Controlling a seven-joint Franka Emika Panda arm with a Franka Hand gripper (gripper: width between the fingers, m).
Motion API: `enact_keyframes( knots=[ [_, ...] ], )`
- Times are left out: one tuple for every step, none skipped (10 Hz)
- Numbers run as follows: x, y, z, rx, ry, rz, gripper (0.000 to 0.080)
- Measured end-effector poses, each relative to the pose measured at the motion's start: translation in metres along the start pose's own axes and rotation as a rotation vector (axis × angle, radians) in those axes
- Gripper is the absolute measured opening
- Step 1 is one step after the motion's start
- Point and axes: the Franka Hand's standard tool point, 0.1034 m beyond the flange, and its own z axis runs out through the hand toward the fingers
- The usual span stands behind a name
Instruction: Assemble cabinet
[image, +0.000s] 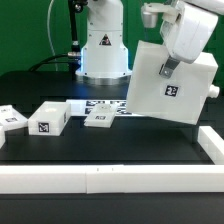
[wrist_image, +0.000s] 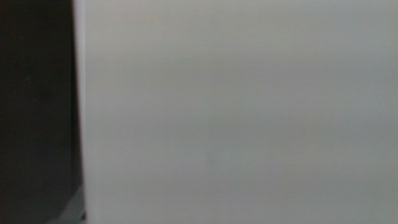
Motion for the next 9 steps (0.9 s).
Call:
enact_keyframes(
  knots=[
    [-0.019, 0.005, 0.000, 0.004, -0.017, -0.090, 0.0438],
    [-0.028, 0.013, -0.002, 0.005, -0.031, -0.179, 0.0438],
    [-0.030, 0.024, -0.003, 0.007, -0.049, -0.314, 0.0438],
    [-0.027, 0.027, -0.005, 0.006, -0.047, -0.314, 0.0438],
    [-0.028, 0.025, -0.003, 0.010, -0.047, -0.314, 0.0438],
    [-0.028, 0.025, -0.002, 0.012, -0.047, -0.314, 0.0438],
    [-0.032, 0.028, -0.001, 0.004, -0.049, -0.401, 0.0438],
    [-0.042, 0.036, 0.002, -0.012, -0.047, -0.518, 0.0438],
    [-0.046, 0.048, 0.001, -0.022, -0.067, -0.647, 0.0438]
  ],
)
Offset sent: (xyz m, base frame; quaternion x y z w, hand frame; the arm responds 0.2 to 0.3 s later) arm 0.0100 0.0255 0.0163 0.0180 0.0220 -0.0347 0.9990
